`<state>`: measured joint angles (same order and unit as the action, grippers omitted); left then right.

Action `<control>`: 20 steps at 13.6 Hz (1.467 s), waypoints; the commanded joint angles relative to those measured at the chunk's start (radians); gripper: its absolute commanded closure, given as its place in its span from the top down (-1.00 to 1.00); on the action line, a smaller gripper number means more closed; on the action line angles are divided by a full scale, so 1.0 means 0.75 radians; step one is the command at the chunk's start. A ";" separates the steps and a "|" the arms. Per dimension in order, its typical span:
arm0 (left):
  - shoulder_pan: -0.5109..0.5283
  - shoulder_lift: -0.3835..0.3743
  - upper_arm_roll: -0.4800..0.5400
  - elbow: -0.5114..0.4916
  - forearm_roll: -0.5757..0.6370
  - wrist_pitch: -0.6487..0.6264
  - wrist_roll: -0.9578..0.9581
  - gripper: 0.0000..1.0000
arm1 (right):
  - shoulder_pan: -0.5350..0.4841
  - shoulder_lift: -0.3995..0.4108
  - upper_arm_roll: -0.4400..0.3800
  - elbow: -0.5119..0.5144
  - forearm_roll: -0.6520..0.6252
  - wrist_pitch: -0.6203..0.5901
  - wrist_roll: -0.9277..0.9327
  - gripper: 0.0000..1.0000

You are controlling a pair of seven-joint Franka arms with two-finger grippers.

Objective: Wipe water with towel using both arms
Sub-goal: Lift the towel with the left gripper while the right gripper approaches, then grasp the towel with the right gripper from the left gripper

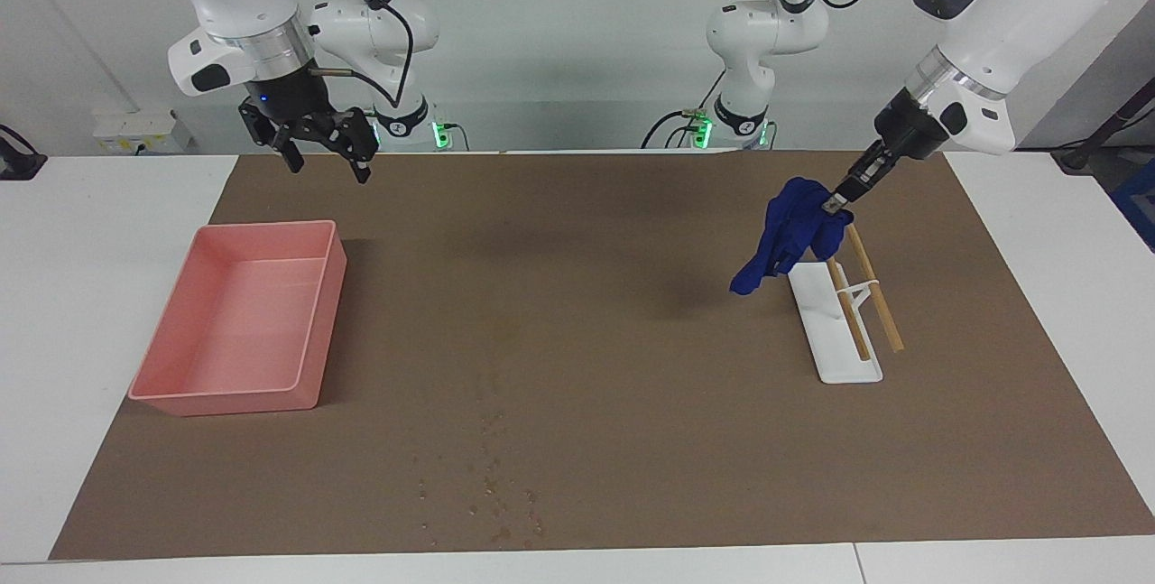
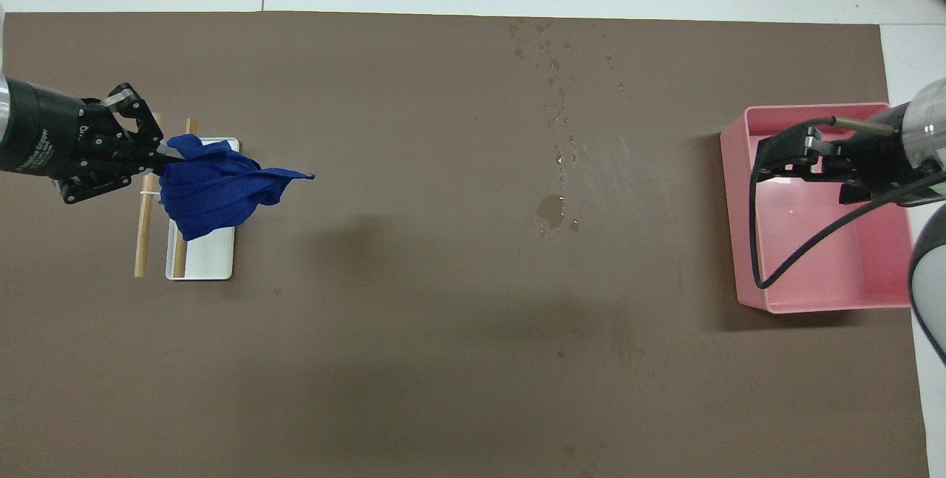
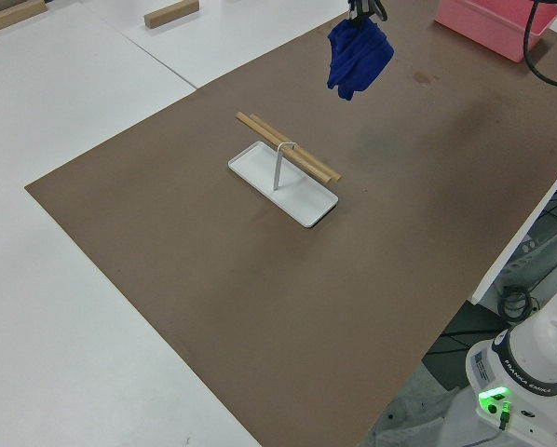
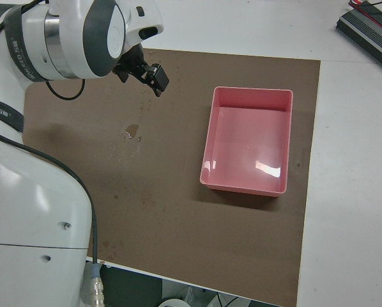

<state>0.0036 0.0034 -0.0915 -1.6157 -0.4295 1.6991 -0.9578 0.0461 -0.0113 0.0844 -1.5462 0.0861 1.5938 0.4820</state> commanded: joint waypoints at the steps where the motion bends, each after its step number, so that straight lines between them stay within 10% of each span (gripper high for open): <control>1: -0.017 -0.005 -0.047 0.031 -0.114 0.005 -0.307 -1.00 | 0.067 0.011 0.018 -0.016 0.083 0.098 0.278 1.00; 10: -0.133 0.006 -0.277 -0.005 -0.286 0.530 -1.074 -1.00 | 0.386 0.123 0.020 0.000 0.380 0.484 1.269 0.99; 20: -0.215 -0.052 -0.279 -0.143 -0.340 0.647 -1.204 -1.00 | 0.472 0.154 0.020 -0.010 0.421 0.568 1.482 0.99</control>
<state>-0.1300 0.0065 -0.3125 -1.6849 -0.6600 2.1700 -1.8440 0.3946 0.1026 0.1001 -1.5488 0.3752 1.9907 1.5640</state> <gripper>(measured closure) 0.934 0.000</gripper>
